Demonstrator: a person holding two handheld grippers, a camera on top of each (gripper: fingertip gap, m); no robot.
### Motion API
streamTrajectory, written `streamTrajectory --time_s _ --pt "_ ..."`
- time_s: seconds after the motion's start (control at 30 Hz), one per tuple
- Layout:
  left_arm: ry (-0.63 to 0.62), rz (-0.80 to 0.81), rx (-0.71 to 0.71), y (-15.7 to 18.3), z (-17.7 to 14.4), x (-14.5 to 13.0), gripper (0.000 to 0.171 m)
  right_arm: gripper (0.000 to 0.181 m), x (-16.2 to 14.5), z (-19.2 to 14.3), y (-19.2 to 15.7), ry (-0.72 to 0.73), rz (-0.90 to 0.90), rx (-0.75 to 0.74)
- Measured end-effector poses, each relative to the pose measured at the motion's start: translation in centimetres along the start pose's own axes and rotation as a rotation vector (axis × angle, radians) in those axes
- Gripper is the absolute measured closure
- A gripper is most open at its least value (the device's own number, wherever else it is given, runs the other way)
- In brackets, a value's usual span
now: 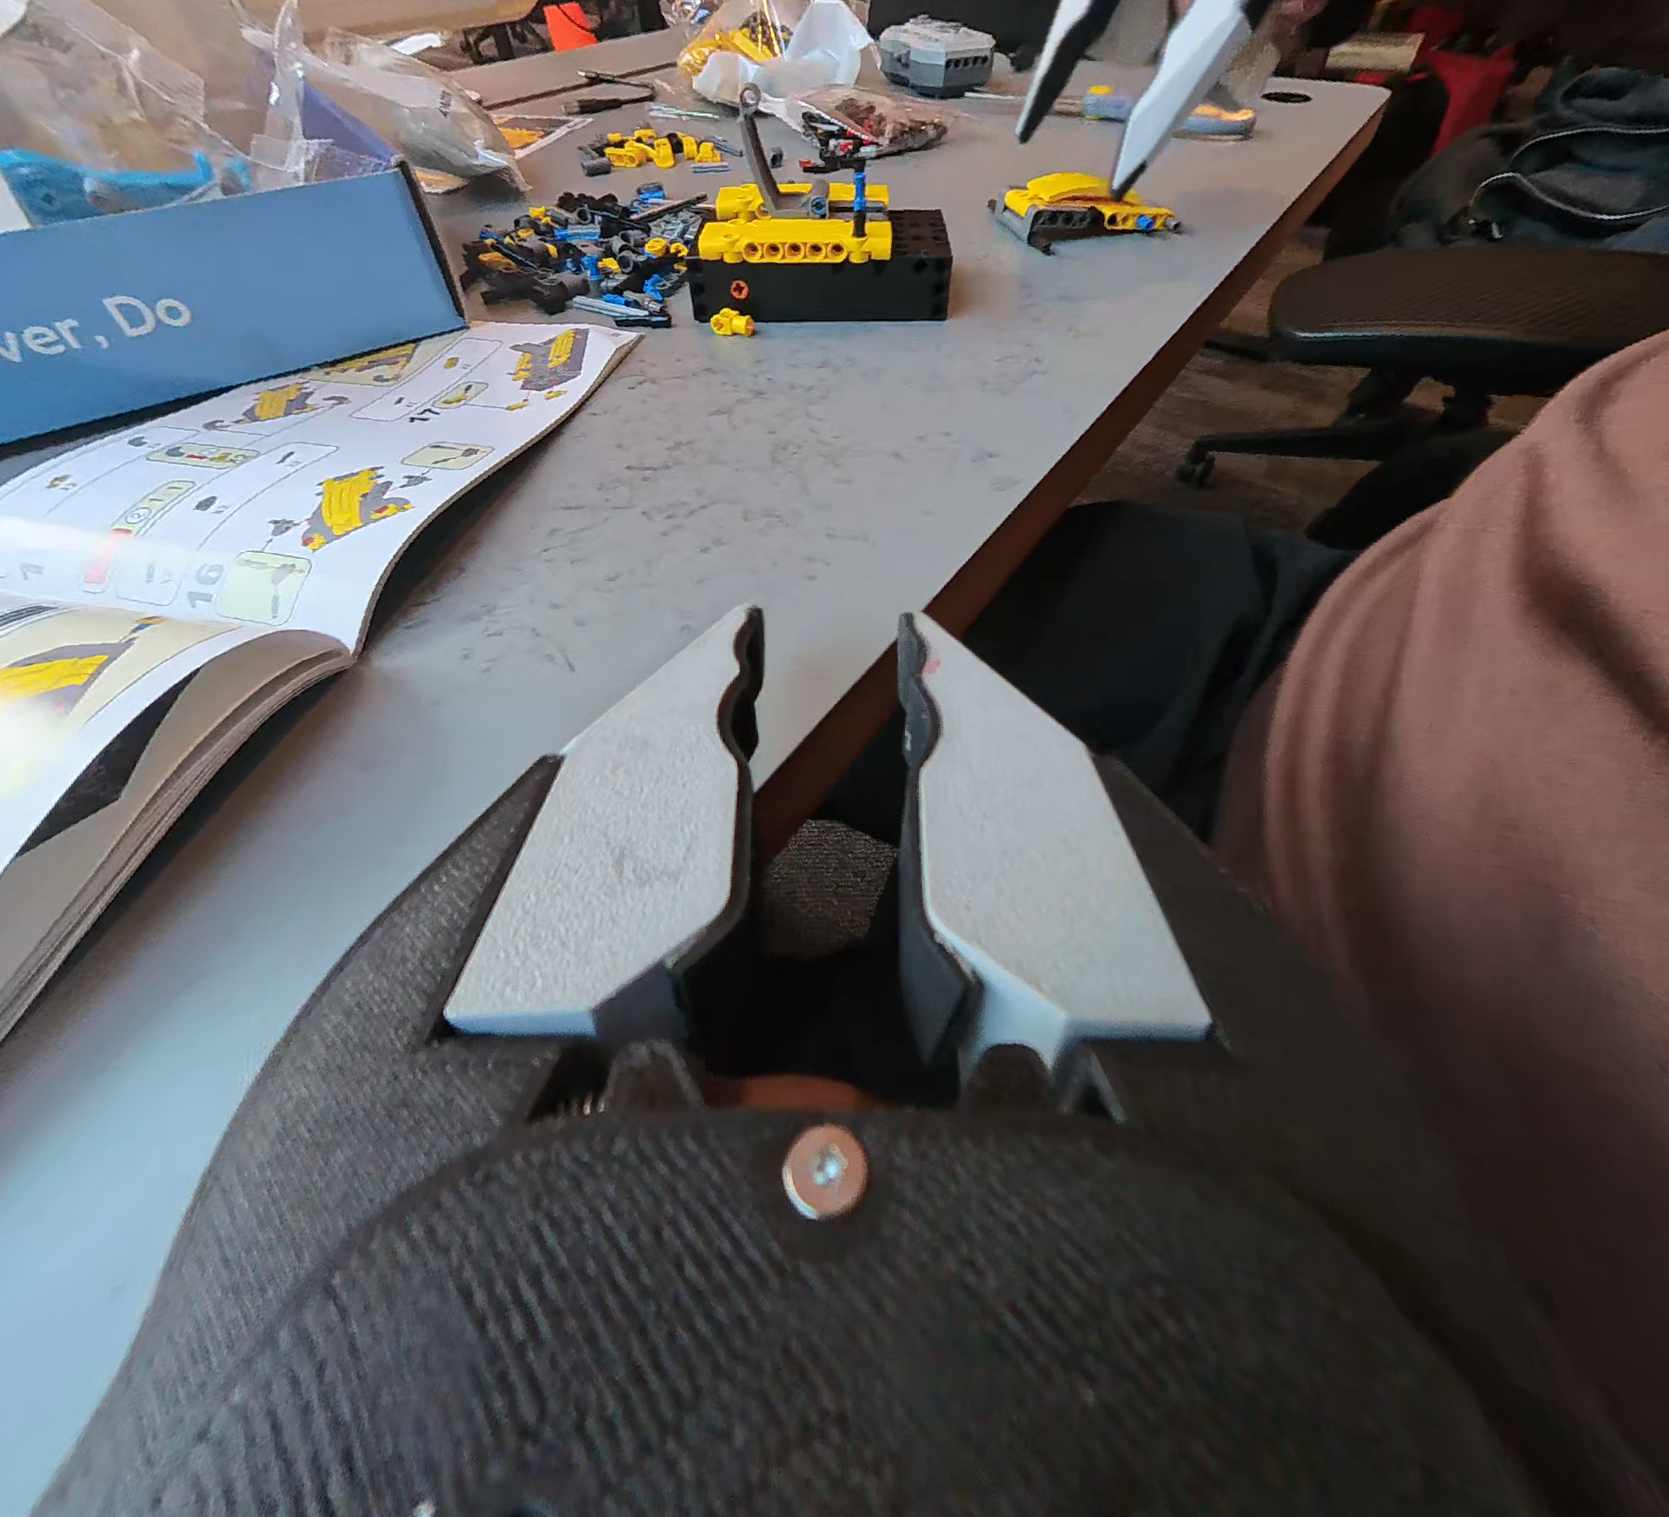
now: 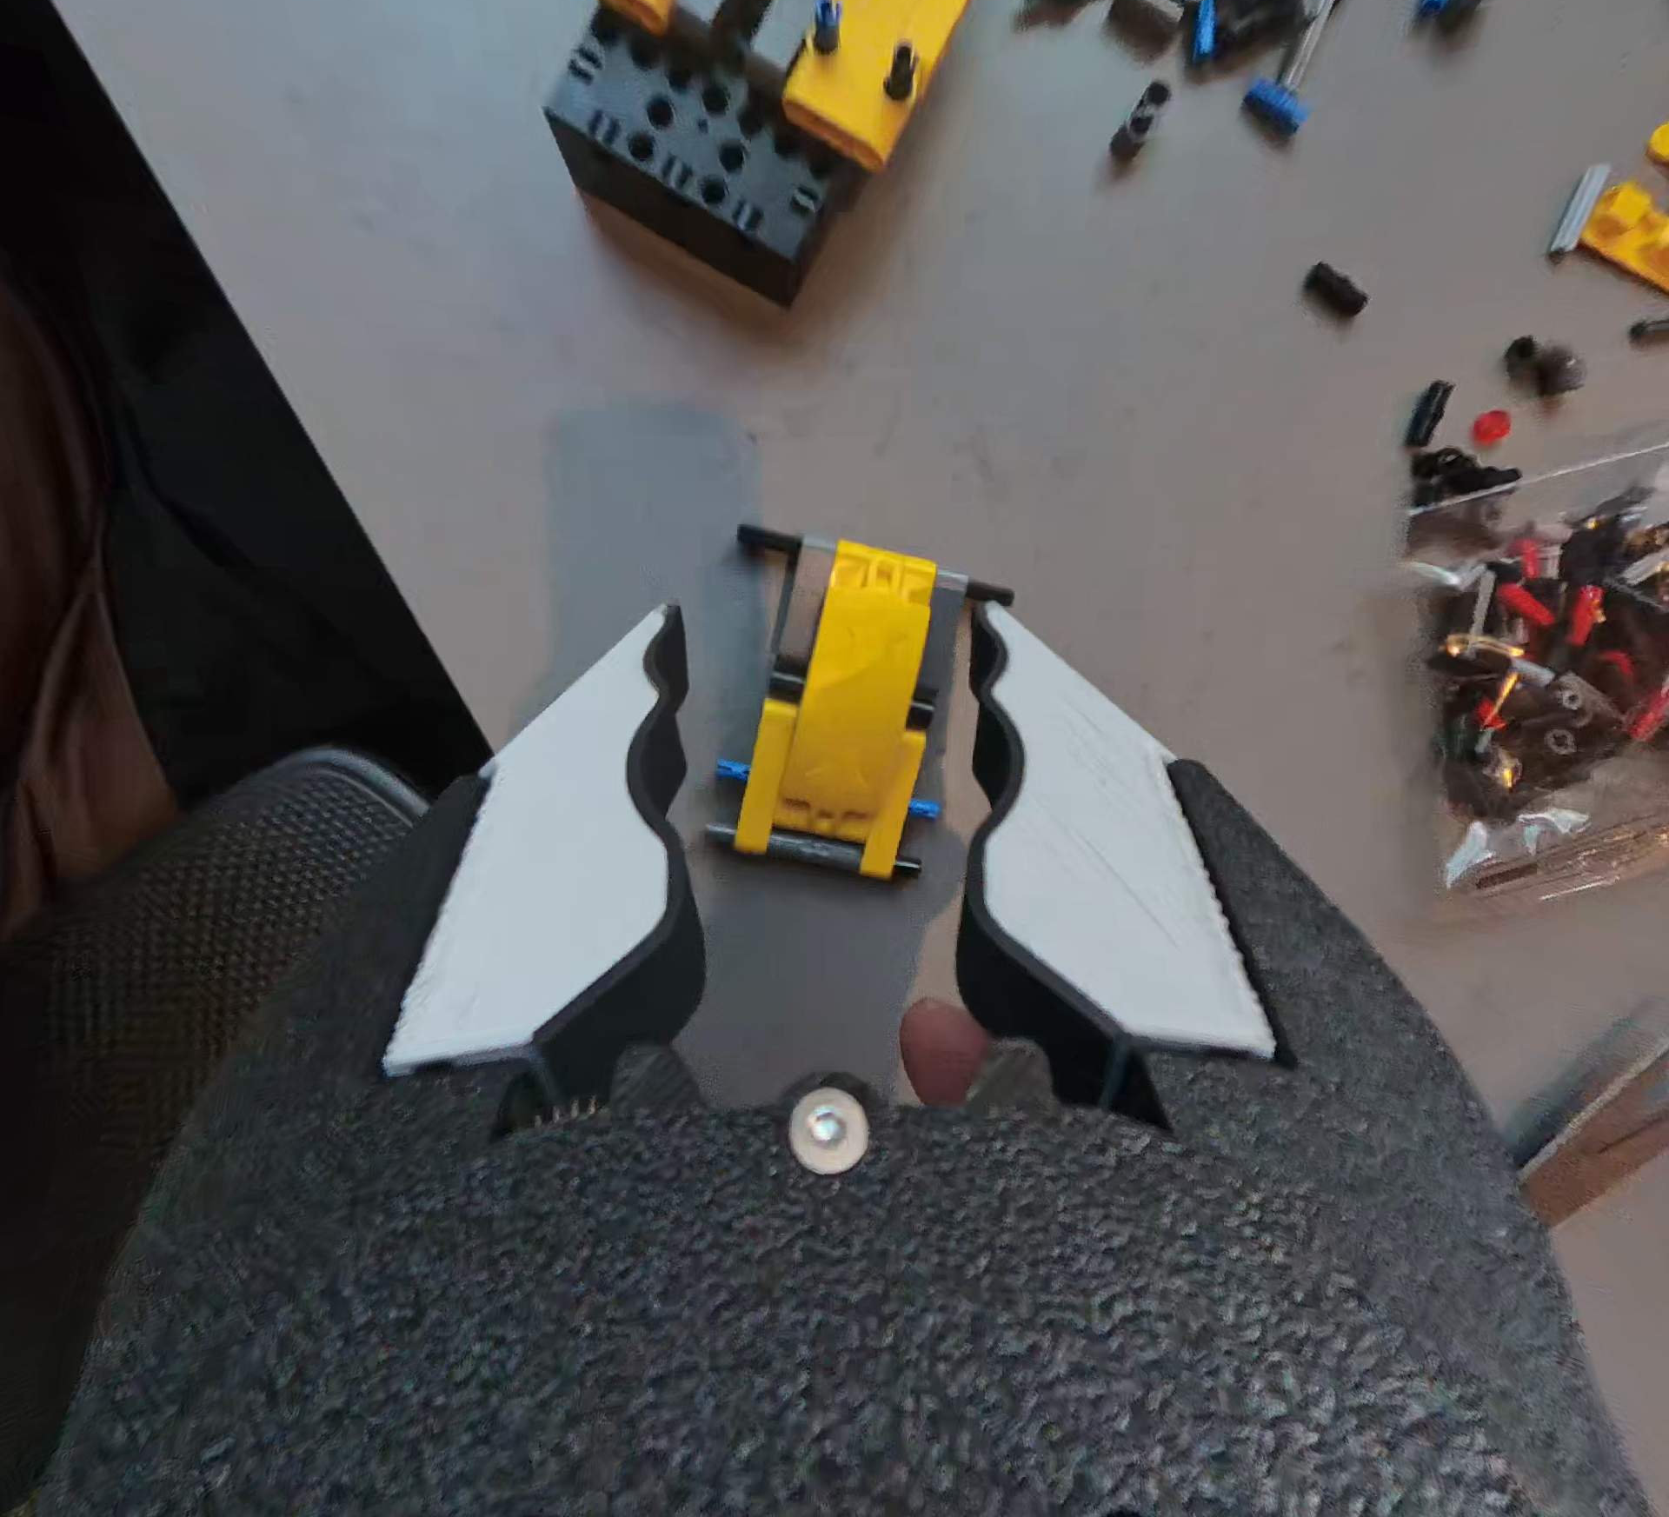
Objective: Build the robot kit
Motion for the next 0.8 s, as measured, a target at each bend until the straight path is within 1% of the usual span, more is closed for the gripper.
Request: streamTrajectory --time_s 0.07,0.1,0.17,0.27,0.33,0.4,0.47,0.53,0.6,0.63,0.7,0.73,0.8 --pt "-0.017 0.005 0.01 -0.2 0.0 -0.4 0.145 0.128 -1.2 0.9 1.3 -0.057 -0.03 -0.048" --pt "-0.023 0.01 0.017 -0.2 0.0 -0.6 0.146 0.128 -1.4 1.2 2.0 -0.062 -0.037 -0.066" --pt "-0.02 0.02 0.029 -0.3 -0.1 -0.7 0.147 0.139 -1.1 1.4 2.8 -0.025 -0.01 -0.061" --pt "-0.013 0.027 0.025 -0.2 -0.4 -0.7 0.147 0.138 -0.9 1.3 3.7 0.0 -0.01 -0.1" --pt "-0.028 0.04 0.048 -0.3 -0.6 -0.9 0.147 0.131 0.1 0.9 3.0 0.066 -0.002 -0.082" --pt "-0.039 0.051 0.067 -0.4 -0.9 -1.0 0.147 0.124 1.7 0.2 2.1 0.163 0.023 -0.065" --pt "-0.041 0.057 0.08 -0.5 -1.1 -1.1 0.148 0.119 4.0 -0.5 0.6 0.3 0.084 -0.004" --pt "-0.047 0.066 0.087 -0.4 -1.1 -1.1 0.148 0.11 6.0 -0.5 -1.0 0.397 0.17 0.069" --pt "-0.057 0.081 0.098 -0.3 -1.1 -1.3 0.149 0.094 7.3 0.6 -2.2 0.417 0.253 0.123" --pt "-0.064 0.089 0.102 -0.3 -1.1 -1.4 0.149 0.093 7.9 1.2 -2.7 0.42 0.288 0.153" --pt "-0.075 0.096 0.107 -0.2 -1.1 -1.5 0.149 0.083 8.9 2.6 -3.5 0.419 0.343 0.2" --pt "-0.079 0.098 0.109 -0.2 -1.2 -1.6 0.149 0.08 9.3 3.4 -3.6 0.408 0.361 0.196" --pt "-0.087 0.1 0.119 -0.3 -1.3 -1.7 0.149 0.074 9.4 5.1 -2.9 0.368 0.359 0.101"
Point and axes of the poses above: each gripper's, where its closed fingertips meet, z out along the fingers, x out of its top, y = z × x across the jaws, the point moved 3 cm from there along -z, back along the fingers, and after that the axes turned 12 degrees about z, right-handed, at the moved point
